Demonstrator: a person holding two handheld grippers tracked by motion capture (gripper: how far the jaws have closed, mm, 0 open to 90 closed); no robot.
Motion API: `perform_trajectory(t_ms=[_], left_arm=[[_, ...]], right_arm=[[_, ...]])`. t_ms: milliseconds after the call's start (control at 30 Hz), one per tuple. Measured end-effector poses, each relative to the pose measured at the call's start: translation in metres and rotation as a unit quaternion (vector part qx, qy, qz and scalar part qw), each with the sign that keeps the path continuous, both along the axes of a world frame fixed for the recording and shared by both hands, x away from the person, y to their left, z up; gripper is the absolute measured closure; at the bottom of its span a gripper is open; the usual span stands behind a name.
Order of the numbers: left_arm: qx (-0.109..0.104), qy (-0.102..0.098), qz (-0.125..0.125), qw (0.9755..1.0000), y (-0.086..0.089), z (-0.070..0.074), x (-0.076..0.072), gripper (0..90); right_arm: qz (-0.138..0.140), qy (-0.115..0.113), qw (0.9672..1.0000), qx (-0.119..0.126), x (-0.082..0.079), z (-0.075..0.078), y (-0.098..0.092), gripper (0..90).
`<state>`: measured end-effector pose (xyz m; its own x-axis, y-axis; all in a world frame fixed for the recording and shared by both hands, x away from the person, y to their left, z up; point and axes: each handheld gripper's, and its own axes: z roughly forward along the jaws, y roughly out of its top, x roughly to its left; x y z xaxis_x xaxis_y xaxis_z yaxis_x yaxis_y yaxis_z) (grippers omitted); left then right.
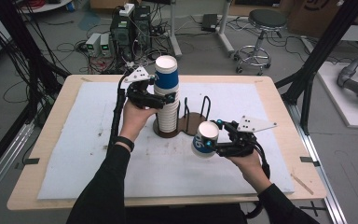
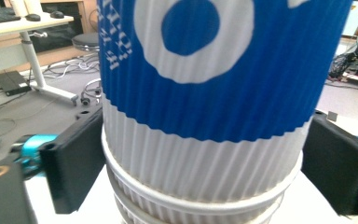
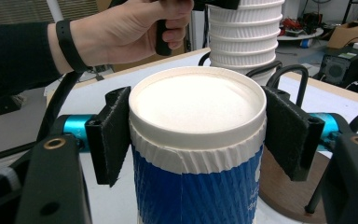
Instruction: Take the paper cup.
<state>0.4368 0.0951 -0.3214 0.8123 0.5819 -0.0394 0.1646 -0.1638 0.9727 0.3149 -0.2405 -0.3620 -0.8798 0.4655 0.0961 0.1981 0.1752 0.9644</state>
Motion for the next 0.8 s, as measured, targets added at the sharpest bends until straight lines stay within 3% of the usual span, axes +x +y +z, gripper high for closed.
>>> perform_trajectory(t_ms=[133, 433, 533, 800], left_arm=[[0.002, 0.003, 0.012, 0.9999, 0.002, 0.001, -0.002, 6.5], [-0.001, 0.003, 0.006, 1.0000, 0.014, -0.001, -0.015, 6.5], [0.008, -0.006, 0.010, 0.9999, 0.018, -0.003, -0.023, 6.5], [0.006, -0.008, 0.020, 0.9998, 0.034, -0.016, -0.049, 6.5]], right_arm=[[0.000, 0.002, 1.0000, 0.000, 0.000, 0.000, -0.001, 30.0], [-0.002, 0.000, 1.0000, 0.001, 0.000, 0.000, -0.002, 29.9], [-0.001, 0.000, 1.0000, 0.000, 0.001, -0.001, -0.001, 30.0], [-0.002, 0.002, 1.0000, 0.000, 0.002, -0.001, 0.000, 30.0]])
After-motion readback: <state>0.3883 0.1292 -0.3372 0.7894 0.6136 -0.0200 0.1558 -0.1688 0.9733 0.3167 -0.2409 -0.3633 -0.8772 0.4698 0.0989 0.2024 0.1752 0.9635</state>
